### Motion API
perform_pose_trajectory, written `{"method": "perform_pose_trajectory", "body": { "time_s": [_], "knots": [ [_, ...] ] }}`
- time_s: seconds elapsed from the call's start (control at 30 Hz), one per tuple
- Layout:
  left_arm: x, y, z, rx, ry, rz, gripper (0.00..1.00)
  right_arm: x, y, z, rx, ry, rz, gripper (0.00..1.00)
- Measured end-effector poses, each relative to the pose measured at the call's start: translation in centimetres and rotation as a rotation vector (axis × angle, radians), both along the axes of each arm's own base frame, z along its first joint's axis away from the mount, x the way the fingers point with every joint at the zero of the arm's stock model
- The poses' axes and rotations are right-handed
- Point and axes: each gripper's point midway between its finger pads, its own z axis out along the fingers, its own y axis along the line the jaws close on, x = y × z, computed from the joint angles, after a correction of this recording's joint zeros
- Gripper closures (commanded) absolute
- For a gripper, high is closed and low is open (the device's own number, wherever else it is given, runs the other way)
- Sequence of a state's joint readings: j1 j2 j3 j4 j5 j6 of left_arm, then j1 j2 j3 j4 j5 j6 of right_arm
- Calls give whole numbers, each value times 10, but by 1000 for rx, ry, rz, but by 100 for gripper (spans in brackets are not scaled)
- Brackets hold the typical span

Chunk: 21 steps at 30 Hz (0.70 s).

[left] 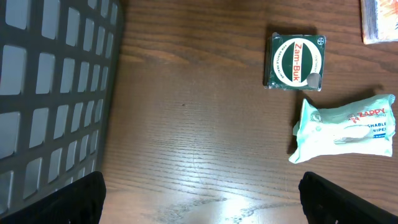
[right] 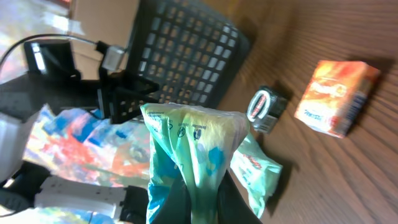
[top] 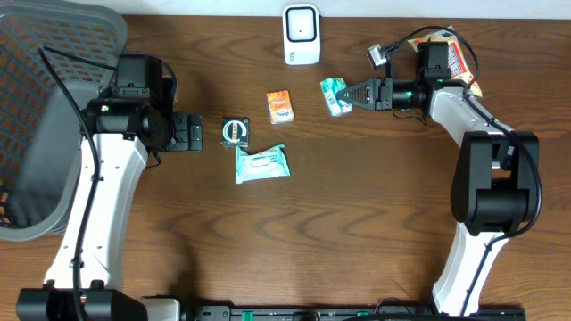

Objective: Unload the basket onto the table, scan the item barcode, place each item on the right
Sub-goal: 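Lift the green pack and hold it under the scanner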

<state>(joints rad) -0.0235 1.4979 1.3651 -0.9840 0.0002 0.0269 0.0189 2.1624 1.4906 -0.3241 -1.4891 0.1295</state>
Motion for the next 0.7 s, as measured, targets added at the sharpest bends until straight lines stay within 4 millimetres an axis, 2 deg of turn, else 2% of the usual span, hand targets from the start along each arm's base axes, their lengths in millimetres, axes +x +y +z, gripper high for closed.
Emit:
{"method": "perform_pose_trajectory", "body": {
  "time_s": [0.17,0.27,0.4,0.43,0.5,0.6,0.7],
  "knots": [
    [0,0,0,0,0,0,3,3,4,-21,-106,64,-49,98],
    [0,0,0,0,0,0,2,5,13,-50,-263,123,-101,98],
    [0,0,0,0,0,0,2,5,31,-79,-454,97,-134,99],
    [0,0,0,0,0,0,2,1,39,-94,-557,81,-138,99],
    [0,0,0,0,0,0,2,-2,44,-108,-692,48,-143,99],
    [0,0,0,0,0,0,2,8,48,-110,-888,-82,-157,99],
    [0,0,0,0,0,0,2,41,49,-85,-1027,-289,-217,99]
  ]
}}
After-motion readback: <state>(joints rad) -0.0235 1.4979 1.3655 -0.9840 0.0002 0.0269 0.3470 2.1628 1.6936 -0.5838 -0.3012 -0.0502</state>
